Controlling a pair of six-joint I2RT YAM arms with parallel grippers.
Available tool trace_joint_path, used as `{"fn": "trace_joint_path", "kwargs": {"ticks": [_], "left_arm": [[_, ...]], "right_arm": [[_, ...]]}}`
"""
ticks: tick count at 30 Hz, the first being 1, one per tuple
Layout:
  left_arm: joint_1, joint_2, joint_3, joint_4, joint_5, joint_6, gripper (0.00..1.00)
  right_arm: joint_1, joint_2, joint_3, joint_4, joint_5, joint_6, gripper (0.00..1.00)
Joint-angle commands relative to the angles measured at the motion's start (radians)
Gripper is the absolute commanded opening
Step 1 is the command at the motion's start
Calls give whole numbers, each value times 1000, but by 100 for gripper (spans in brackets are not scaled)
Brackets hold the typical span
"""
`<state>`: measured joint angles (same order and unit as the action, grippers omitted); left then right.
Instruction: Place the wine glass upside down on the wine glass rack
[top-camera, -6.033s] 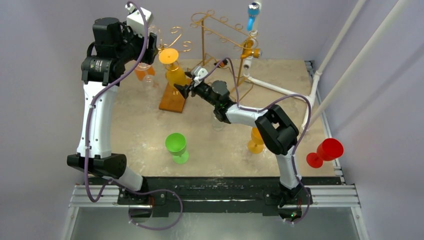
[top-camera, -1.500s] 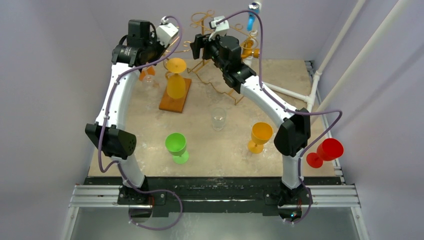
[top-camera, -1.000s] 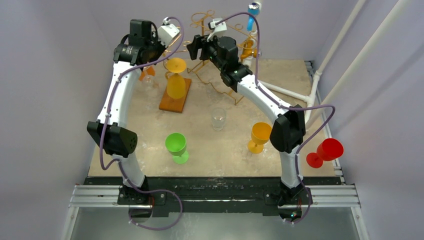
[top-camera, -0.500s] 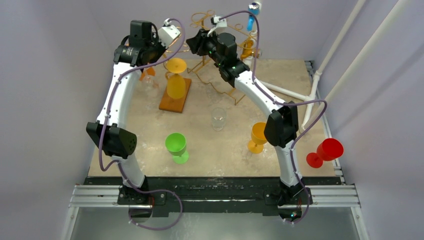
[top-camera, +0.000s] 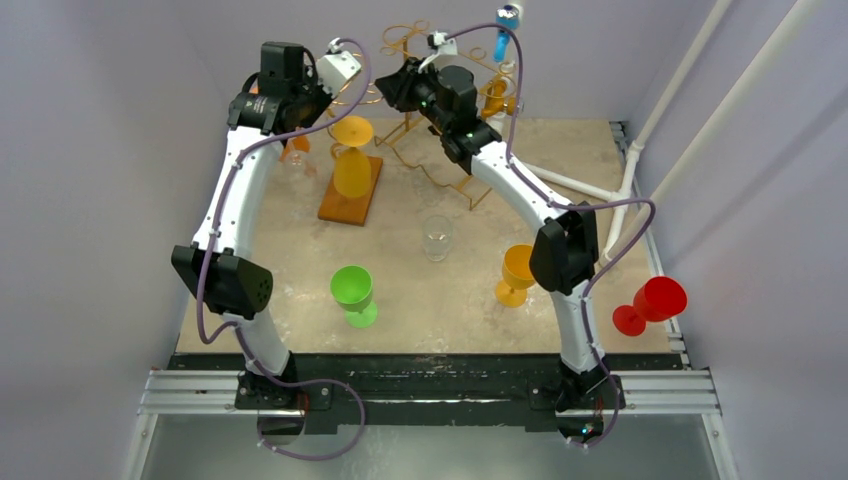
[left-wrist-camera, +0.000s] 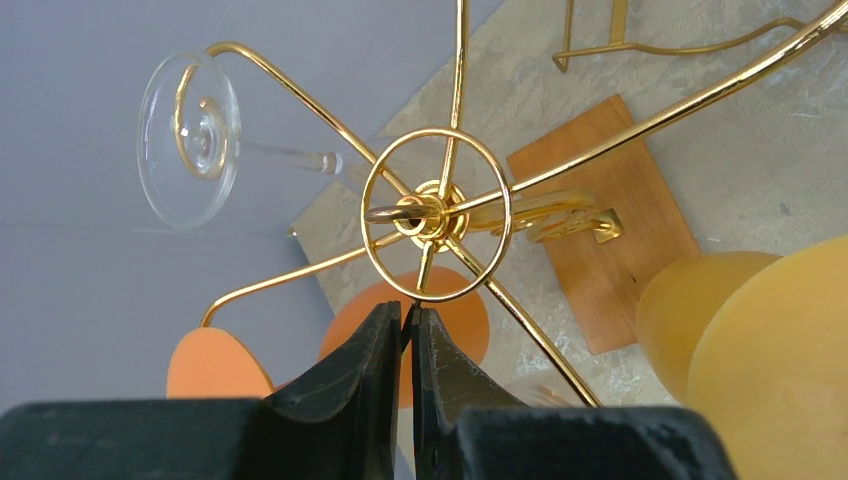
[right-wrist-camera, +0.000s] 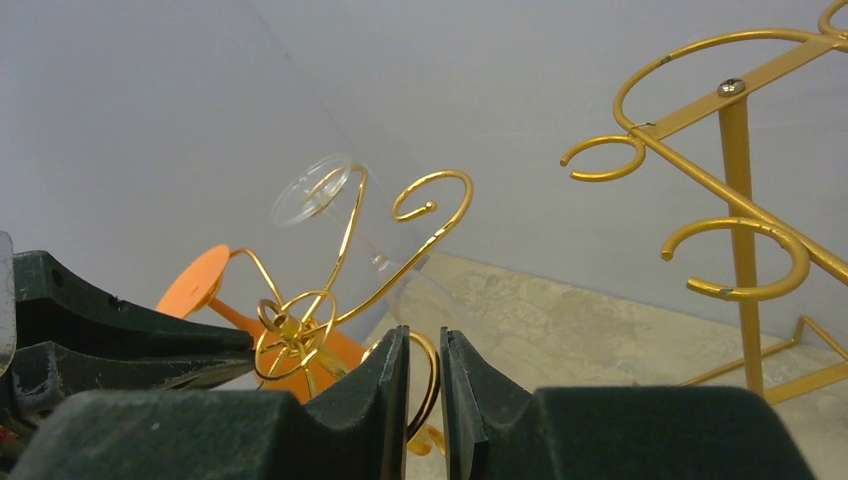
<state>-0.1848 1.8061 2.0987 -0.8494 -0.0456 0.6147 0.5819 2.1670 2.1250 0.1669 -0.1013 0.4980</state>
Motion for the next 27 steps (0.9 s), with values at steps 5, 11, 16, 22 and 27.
{"fn": "trace_joint_path", "kwargs": {"ticks": [5,11,16,22,27], "left_arm": [[2,-46,-7,56,-47,8,5],[2,-36,-2,74,-60,12,4],[3,-18,19,70,-68,16,3],[4,-2,29,89,-88,36,3],[3,14,51,86,-83,35,2]], "right_arm": [[11,-95,-109,29,-49,45,14],[35,-153,-197,65,-20,32,13],[53,-163,-201,40,-17,33,13],[85,-190,-249,29,2,37,12],[107,-235,-339,27,41,39,11]]}}
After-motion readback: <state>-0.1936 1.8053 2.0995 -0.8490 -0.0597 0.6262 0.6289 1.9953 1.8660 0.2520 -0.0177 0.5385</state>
